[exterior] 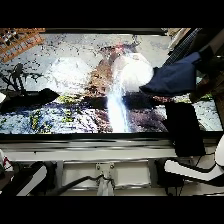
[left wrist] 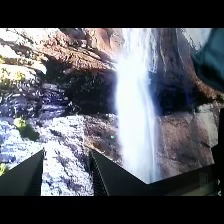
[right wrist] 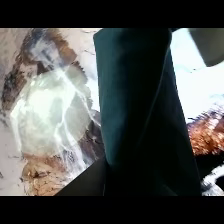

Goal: Fold the clothes and pants, and hang the long-sleeved shirts on hangers.

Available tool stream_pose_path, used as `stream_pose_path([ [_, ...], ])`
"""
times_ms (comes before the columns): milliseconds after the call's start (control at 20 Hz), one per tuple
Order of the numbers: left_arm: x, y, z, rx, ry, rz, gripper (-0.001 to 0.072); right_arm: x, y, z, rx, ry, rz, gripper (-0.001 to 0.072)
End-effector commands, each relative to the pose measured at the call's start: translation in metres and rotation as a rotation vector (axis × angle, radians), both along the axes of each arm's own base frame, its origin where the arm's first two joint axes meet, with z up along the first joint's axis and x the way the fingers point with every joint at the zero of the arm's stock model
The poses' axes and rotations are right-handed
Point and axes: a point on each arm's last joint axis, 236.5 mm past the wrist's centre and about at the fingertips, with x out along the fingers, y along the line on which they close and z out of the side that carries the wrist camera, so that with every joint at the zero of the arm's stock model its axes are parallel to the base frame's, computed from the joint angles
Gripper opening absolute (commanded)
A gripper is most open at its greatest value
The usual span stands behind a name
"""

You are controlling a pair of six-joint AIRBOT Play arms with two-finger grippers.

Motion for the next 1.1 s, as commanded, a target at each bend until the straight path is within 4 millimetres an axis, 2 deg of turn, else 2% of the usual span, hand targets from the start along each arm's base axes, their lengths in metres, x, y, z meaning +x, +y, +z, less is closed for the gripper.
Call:
stream_pose_path([
  [0,0.0,0.0,0.0,0.0,0.0,-0.001,0.0307,-0.04,-0.036,0.026,-0.048,0.03,-0.23,0.0029],
  [100,0.0,0.0,0.0,0.0,0.0,-0.001,0.0307,-0.057,-0.05,0.04,-0.093,0.023,-0.315,0.0029],
  [300,0.0,0.0,0.0,0.0,0.0,-0.001,0.0307,-0.094,-0.069,0.051,-0.166,0.057,-0.442,0.0029],
  [600,0.0,0.0,0.0,0.0,0.0,-0.001,0.0307,-0.146,-0.069,0.014,-0.202,0.199,-0.498,0.0028],
  [800,0.0,0.0,0.0,0.0,0.0,-0.001,0.0307,-0.181,-0.071,0.005,-0.226,0.22,-0.586,0.0028],
  [1050,0.0,0.0,0.0,0.0,0.0,-0.001,0.0307,-0.221,-0.059,-0.015,-0.212,0.266,-0.64,0.003],
])
